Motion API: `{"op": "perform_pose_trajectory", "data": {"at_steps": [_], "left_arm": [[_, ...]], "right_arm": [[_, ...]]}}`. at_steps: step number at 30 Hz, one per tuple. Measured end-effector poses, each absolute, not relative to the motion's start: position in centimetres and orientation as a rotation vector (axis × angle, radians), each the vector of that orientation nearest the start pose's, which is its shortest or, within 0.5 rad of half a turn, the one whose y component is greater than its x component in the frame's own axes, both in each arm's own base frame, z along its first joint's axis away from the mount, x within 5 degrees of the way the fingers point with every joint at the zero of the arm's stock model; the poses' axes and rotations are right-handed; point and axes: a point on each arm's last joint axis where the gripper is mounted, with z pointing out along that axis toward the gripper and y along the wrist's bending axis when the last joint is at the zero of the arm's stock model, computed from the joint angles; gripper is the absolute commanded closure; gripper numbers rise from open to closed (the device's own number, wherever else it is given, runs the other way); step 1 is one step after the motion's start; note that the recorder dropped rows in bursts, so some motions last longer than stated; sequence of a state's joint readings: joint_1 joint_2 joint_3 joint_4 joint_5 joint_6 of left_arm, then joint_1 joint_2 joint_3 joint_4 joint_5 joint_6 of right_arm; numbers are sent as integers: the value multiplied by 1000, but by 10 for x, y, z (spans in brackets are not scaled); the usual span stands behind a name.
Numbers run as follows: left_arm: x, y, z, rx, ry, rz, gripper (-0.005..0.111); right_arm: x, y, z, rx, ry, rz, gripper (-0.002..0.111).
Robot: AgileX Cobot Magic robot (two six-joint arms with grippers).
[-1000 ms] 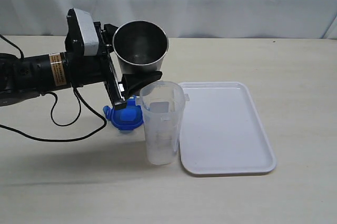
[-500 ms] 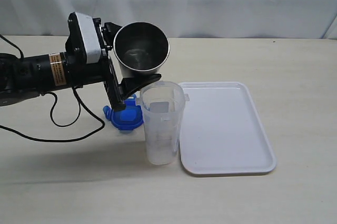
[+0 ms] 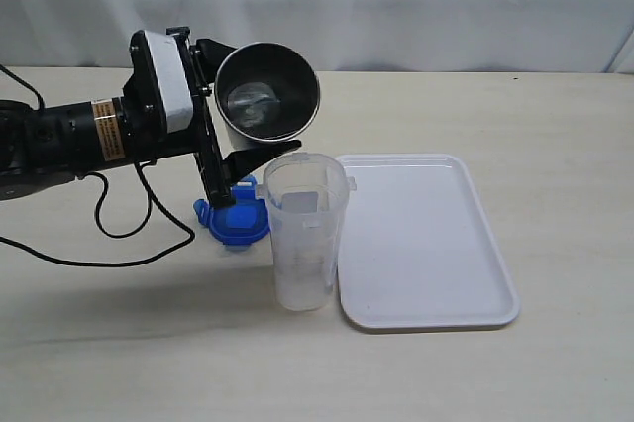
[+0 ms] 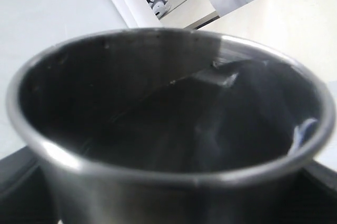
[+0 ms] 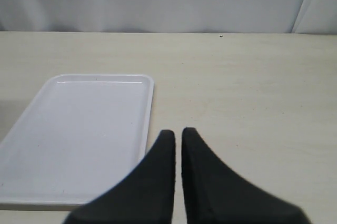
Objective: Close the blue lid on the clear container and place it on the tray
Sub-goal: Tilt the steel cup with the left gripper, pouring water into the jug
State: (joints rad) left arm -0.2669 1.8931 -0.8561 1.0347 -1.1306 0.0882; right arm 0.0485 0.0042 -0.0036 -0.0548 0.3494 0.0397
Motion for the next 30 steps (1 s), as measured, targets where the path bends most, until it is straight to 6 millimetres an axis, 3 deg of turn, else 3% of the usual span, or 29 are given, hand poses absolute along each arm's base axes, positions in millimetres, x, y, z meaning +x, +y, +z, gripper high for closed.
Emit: {"op": "perform_pose_trajectory", "data": {"at_steps": [30], "left_arm": [[317, -159, 180, 1366, 941, -273, 107]], "right_arm": [[54, 1, 183, -42, 1833, 9, 104]]}}
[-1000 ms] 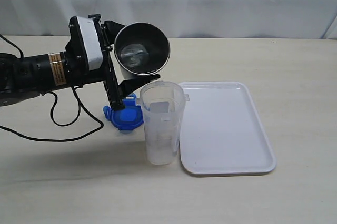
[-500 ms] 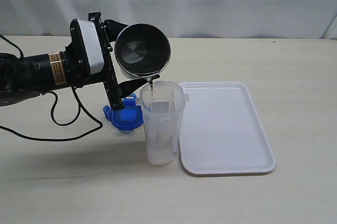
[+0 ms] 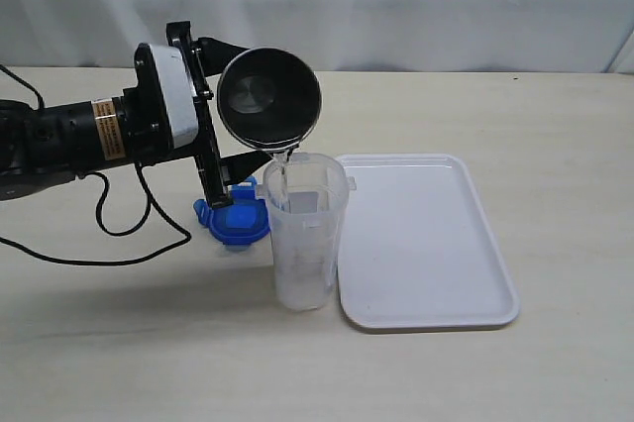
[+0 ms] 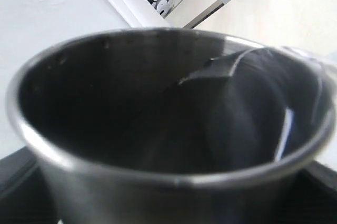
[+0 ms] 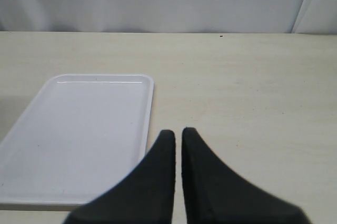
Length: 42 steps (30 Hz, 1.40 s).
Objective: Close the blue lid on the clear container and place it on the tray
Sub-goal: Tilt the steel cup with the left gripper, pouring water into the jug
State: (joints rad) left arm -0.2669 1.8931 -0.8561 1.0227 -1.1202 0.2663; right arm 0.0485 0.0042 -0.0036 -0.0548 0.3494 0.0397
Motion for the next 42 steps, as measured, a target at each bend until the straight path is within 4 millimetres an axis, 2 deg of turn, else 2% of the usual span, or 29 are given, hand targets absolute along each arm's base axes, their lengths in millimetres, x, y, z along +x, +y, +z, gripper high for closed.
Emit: {"op": "perform_pose_trajectory", "data": {"at_steps": [42], "left_arm": [[320, -157, 178, 1397, 920, -173, 107]], "right_arm": [[54, 1, 183, -42, 1833, 9, 104]]}}
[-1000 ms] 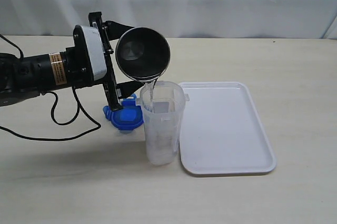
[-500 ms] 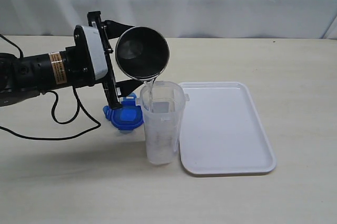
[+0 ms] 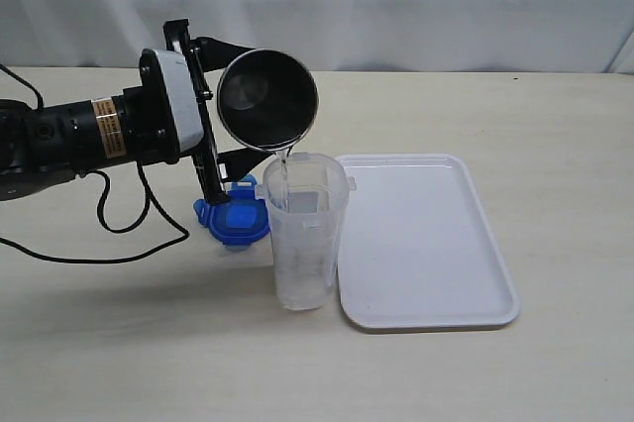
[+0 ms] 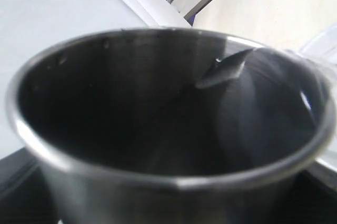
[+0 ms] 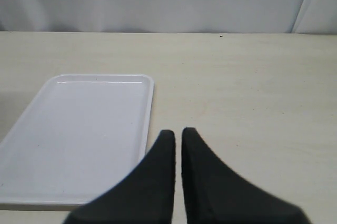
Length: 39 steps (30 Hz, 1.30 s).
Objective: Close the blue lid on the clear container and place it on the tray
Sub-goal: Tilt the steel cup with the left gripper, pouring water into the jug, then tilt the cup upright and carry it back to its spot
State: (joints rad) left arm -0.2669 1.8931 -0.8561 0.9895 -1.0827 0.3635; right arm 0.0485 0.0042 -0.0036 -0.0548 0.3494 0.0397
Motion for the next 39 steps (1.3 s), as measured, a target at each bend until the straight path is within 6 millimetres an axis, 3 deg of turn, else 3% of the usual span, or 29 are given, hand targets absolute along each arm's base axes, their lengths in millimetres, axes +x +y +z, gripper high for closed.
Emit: {"op": "perform_pose_trajectory", "data": {"at_steps": [22, 34, 39], "left_arm": [[321, -157, 179, 1424, 870, -114, 107], [321, -157, 179, 1318, 1034, -290, 107], [326, -154, 181, 1151, 1199, -412, 107]], "right_arm": [[54, 1, 183, -42, 1833, 9, 104], [54, 1, 183, -42, 1833, 9, 104], [54, 1, 183, -42, 1833, 9, 104]]}}
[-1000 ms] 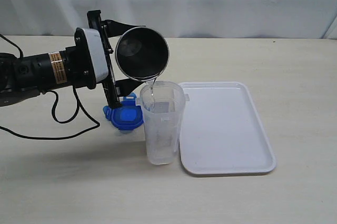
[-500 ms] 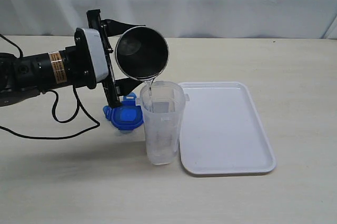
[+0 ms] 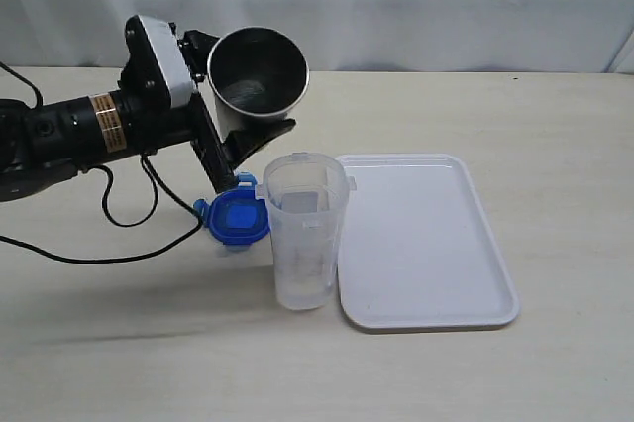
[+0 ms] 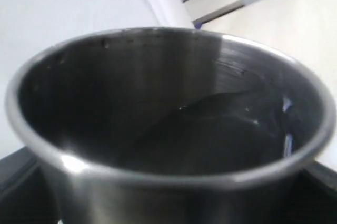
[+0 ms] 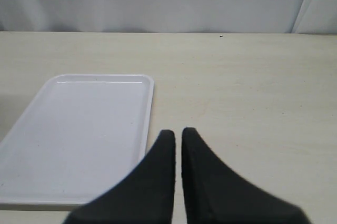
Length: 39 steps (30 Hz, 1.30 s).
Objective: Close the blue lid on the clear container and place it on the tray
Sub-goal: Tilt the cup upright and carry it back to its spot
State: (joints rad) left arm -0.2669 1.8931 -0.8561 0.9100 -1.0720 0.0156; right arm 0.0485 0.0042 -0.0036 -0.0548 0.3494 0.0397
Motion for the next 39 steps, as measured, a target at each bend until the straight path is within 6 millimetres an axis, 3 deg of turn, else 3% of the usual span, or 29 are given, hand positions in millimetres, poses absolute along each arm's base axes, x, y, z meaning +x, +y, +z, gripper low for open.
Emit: {"op": "perform_pose_trajectory", "data": {"at_steps": [5, 12, 19, 25, 39], "left_arm": [[339, -145, 179, 917, 1409, -421, 107], [354, -124, 178, 649, 1553, -389, 107], [401, -48, 149, 289, 1668, -369, 107], [439, -42, 128, 292, 1632, -354, 107], [438, -45, 83, 361, 1717, -355, 107]], "right_arm": [[54, 1, 183, -42, 1833, 9, 104], [54, 1, 183, -42, 1833, 9, 104], [54, 1, 183, -42, 1833, 9, 104], [54, 1, 183, -42, 1833, 9, 104], [54, 1, 183, -42, 1833, 9, 104]]}}
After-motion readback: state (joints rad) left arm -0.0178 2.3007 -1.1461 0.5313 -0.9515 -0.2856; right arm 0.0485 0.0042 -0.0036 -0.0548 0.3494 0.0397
